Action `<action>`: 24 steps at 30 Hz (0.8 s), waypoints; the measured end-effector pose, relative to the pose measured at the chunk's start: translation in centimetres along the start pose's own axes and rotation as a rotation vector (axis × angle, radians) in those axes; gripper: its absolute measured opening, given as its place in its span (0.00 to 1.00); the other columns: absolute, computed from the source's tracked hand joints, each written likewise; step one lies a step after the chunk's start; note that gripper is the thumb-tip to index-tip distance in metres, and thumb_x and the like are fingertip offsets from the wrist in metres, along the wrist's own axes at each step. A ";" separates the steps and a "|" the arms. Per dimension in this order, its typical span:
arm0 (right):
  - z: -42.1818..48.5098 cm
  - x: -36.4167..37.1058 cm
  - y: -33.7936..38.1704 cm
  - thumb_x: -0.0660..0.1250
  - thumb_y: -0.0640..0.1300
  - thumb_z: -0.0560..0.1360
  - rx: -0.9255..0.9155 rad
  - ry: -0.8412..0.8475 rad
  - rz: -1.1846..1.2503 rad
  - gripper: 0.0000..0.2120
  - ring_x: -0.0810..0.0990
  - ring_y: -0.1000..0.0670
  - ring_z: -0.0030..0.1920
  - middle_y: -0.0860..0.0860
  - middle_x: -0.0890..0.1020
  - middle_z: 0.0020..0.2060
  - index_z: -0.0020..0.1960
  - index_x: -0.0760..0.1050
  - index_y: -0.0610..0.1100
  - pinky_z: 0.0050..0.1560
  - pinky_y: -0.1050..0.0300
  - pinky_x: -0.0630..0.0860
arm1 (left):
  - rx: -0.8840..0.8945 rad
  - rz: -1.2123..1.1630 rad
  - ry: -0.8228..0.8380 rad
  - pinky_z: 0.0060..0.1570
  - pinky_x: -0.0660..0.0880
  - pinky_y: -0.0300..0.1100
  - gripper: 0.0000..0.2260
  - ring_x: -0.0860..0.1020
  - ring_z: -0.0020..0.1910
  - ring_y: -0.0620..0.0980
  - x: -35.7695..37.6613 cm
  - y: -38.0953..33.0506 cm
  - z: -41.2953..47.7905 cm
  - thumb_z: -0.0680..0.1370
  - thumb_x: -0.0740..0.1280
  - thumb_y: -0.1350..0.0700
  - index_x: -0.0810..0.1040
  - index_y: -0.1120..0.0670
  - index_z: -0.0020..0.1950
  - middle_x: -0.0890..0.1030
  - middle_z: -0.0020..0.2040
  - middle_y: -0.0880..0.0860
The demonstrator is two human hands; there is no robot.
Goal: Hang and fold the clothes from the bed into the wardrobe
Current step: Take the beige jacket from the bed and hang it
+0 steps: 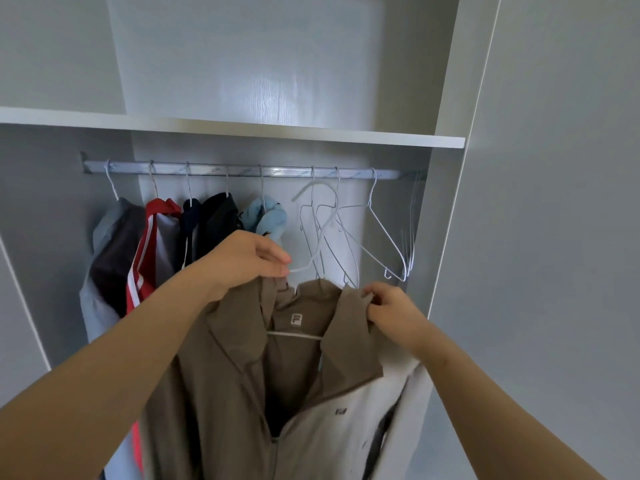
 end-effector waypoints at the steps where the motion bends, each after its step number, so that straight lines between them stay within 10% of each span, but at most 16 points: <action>1: -0.3 0.2 -0.3 0.62 0.33 0.73 -0.010 0.011 0.106 0.12 0.75 0.48 0.36 0.46 0.77 0.32 0.38 0.73 0.49 0.41 0.58 0.73 | -0.016 -0.067 -0.024 0.41 0.73 0.27 0.07 0.80 0.42 0.40 -0.3 0.1 0.0 0.70 0.72 0.65 0.82 0.56 0.46 0.82 0.43 0.51; 6: -0.5 0.8 -1.7 0.63 0.30 0.72 0.040 0.027 0.322 0.15 0.76 0.49 0.31 0.43 0.77 0.31 0.43 0.75 0.50 0.33 0.62 0.75 | 0.152 -0.386 -0.351 0.48 0.76 0.30 0.12 0.79 0.42 0.40 -1.5 -0.8 0.3 0.72 0.67 0.71 0.79 0.58 0.52 0.81 0.43 0.51; 11: -0.3 -0.4 -2.7 0.65 0.31 0.70 0.117 -0.146 0.367 0.15 0.75 0.50 0.34 0.48 0.76 0.34 0.42 0.74 0.51 0.37 0.60 0.72 | -0.077 0.467 0.144 0.57 0.65 0.36 0.16 0.71 0.61 0.46 2.0 1.9 1.1 0.79 0.60 0.45 0.76 0.49 0.62 0.75 0.62 0.48; 16: -1.2 -2.1 -3.8 0.63 0.31 0.69 0.162 -0.215 0.350 0.13 0.76 0.48 0.35 0.46 0.79 0.36 0.41 0.74 0.49 0.35 0.58 0.73 | 0.099 0.373 0.103 0.40 0.69 0.37 0.12 0.74 0.38 0.45 3.8 2.3 0.9 0.77 0.64 0.46 0.80 0.52 0.41 0.77 0.36 0.48; 24: -2.7 -4.9 -3.1 0.66 0.42 0.71 0.084 0.043 0.240 0.07 0.77 0.55 0.41 0.56 0.81 0.34 0.38 0.81 0.51 0.42 0.62 0.70 | 0.269 0.136 -0.025 0.36 0.69 0.24 0.04 0.75 0.33 0.32 9.0 0.3 0.4 0.73 0.71 0.58 0.81 0.52 0.38 0.79 0.35 0.44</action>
Point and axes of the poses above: each hand's wrist, its own z-axis towards the middle knuckle, its own x-axis out of the palm, y = z × x, the point moved 4 cm from there along z, towards the middle knuckle
